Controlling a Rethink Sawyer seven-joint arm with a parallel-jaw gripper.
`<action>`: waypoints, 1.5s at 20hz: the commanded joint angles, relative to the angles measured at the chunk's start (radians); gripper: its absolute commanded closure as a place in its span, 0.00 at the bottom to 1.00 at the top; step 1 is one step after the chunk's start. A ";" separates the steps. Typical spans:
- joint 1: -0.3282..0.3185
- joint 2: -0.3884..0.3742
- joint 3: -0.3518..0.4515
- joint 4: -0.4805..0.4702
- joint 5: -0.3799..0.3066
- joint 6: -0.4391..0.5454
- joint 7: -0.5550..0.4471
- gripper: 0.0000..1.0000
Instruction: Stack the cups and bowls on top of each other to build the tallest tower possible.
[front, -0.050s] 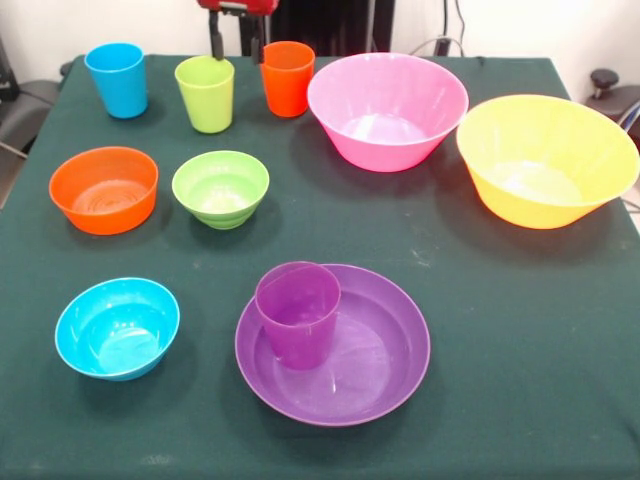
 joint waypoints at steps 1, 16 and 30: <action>0.047 0.144 -0.002 -0.056 -0.052 -0.083 0.064 0.00; 0.008 0.174 0.047 -0.096 -0.040 -0.053 0.021 0.00; 0.031 0.159 0.038 -0.095 -0.038 -0.061 0.019 1.00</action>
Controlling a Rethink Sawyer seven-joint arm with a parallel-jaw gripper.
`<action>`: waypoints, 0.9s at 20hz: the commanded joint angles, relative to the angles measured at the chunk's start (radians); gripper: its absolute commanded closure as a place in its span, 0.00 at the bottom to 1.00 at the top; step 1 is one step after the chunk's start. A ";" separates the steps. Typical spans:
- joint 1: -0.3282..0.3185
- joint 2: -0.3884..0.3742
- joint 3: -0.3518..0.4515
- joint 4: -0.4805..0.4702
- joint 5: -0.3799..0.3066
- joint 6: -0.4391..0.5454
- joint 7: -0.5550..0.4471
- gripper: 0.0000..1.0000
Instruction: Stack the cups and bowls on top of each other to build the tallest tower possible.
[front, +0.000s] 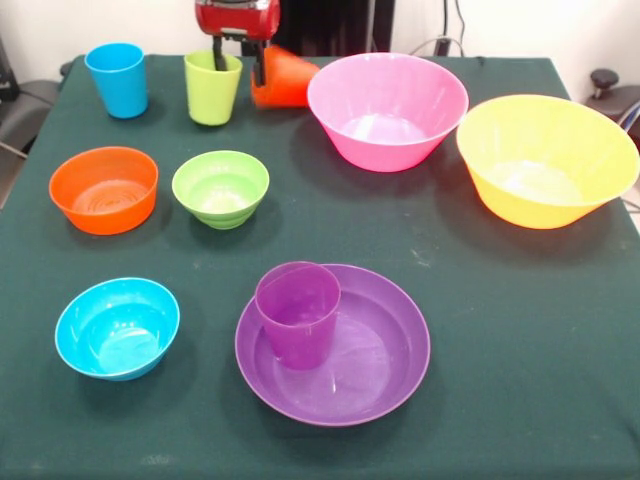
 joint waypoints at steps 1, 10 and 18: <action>0.042 0.032 0.071 -0.049 -0.037 0.038 0.021 1.00; 0.030 0.020 0.086 -0.037 -0.022 0.060 0.024 1.00; 0.023 -0.018 0.103 -0.009 -0.007 0.088 0.022 1.00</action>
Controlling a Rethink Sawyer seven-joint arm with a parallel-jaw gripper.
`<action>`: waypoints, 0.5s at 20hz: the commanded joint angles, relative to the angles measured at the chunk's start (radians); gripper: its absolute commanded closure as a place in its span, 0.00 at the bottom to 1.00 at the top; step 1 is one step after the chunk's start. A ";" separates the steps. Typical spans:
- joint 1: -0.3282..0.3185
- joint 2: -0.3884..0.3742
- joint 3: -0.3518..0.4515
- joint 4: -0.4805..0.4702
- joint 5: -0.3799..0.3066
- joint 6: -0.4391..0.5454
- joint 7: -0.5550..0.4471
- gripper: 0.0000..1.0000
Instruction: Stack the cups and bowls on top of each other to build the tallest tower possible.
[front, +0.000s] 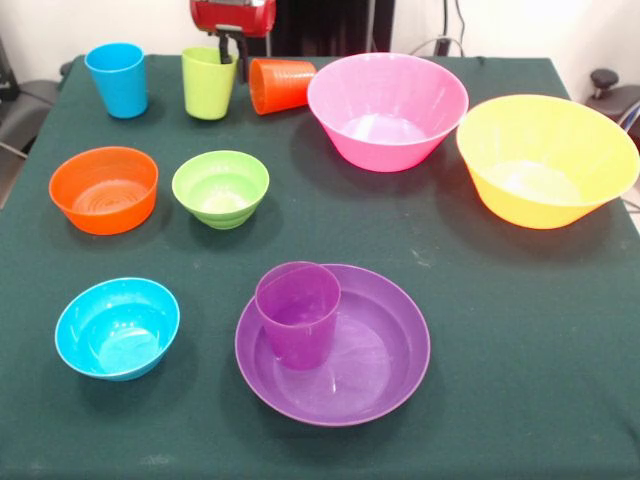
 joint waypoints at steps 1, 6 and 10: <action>0.018 -0.014 0.118 0.002 0.000 0.101 0.018 1.00; 0.000 -0.126 0.180 0.052 0.052 0.197 -0.006 1.00; -0.021 -0.196 0.237 0.073 0.099 0.276 -0.028 1.00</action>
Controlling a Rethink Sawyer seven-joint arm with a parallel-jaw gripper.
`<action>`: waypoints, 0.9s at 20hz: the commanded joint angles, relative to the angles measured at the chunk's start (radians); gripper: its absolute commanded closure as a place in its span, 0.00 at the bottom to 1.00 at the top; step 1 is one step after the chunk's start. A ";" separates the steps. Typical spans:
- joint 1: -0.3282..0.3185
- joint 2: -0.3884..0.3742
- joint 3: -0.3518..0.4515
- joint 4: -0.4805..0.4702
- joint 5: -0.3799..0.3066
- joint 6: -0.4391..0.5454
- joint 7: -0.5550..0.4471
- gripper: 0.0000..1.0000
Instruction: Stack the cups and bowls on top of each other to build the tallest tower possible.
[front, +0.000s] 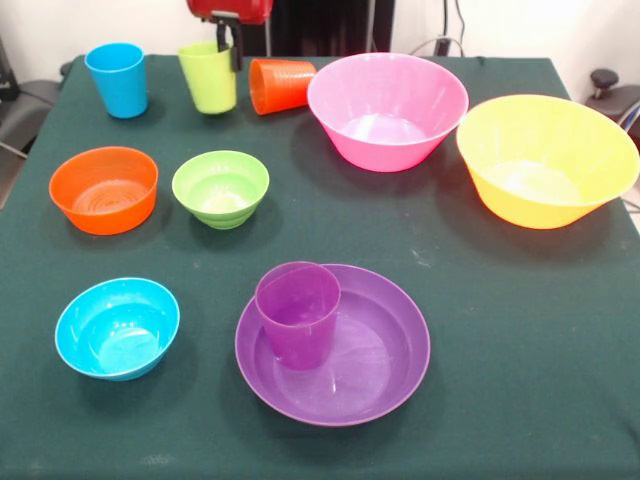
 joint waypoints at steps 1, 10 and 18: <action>-0.006 -0.115 0.196 0.044 0.092 0.204 -0.033 1.00; -0.018 -0.213 0.263 0.062 0.175 0.310 -0.055 1.00; 0.041 -0.296 0.318 0.004 0.292 0.442 -0.053 1.00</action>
